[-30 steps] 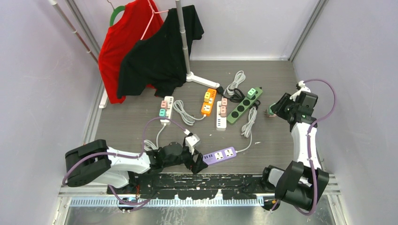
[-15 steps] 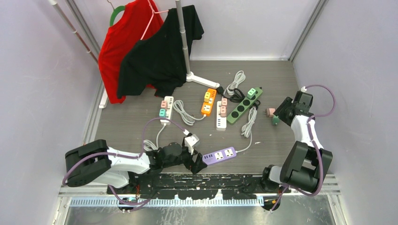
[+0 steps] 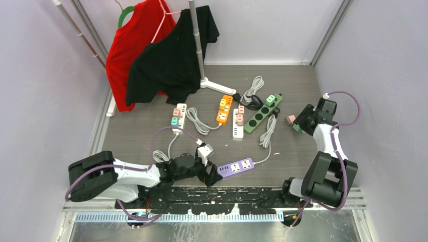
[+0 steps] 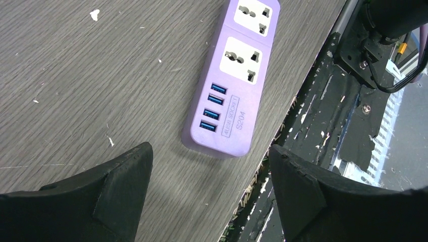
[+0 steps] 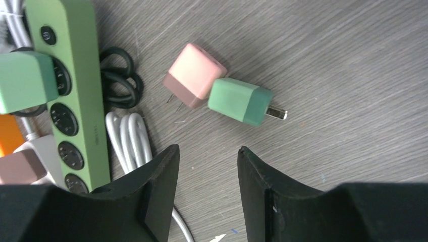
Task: Pull the plug off the socket
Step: Place the plug at the center of the board, then pick up the socket from the center of the board.
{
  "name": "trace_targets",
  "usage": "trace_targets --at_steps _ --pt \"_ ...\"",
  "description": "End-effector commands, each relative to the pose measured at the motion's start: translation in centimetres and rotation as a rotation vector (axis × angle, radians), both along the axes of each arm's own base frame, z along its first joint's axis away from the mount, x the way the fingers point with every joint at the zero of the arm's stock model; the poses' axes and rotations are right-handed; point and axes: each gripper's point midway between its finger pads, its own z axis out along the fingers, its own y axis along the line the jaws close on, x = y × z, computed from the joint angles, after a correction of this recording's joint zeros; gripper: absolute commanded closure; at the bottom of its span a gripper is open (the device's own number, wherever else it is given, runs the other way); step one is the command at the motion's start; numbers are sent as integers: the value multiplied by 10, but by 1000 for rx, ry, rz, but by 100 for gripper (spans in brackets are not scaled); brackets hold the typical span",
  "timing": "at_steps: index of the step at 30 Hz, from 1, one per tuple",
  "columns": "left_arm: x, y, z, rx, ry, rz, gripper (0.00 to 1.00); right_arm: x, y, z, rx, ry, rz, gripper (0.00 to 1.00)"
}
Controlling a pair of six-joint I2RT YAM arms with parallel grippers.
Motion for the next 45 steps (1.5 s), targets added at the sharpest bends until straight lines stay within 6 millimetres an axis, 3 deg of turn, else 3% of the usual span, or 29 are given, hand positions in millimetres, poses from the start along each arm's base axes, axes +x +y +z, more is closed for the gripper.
trace_targets --at_steps 1,6,14,17,20,26,28,30,33,38,41,45 --pt "6 -4 24 -79 -27 27 16 16 12 41 0 -133 117 49" --pt "7 -3 29 -82 -26 36 15 13 55 62 81 -226 398 47" --pt "8 -2 37 -36 13 53 16 -22 127 103 258 -414 828 40" --pt "12 0 50 -18 72 69 16 -38 148 116 293 -491 957 36" --pt "18 1 76 -42 131 74 16 -56 167 122 261 -533 1095 31" --pt "39 19 136 -197 207 103 14 -111 214 112 101 -614 1562 18" --pt "46 26 148 -243 248 104 13 -140 225 104 77 -646 1717 11" --pt "61 38 161 -287 303 123 13 -155 230 97 32 -680 1831 7" --pt "76 50 183 -355 376 119 15 -162 235 91 -2 -676 1908 6" --pt "102 80 228 -313 274 134 15 -160 240 80 -32 -637 1968 6" --pt "110 106 236 -162 148 187 15 -158 246 73 -82 -586 2031 6" --pt "121 144 217 85 6 276 14 -146 257 63 -169 -514 2123 6"
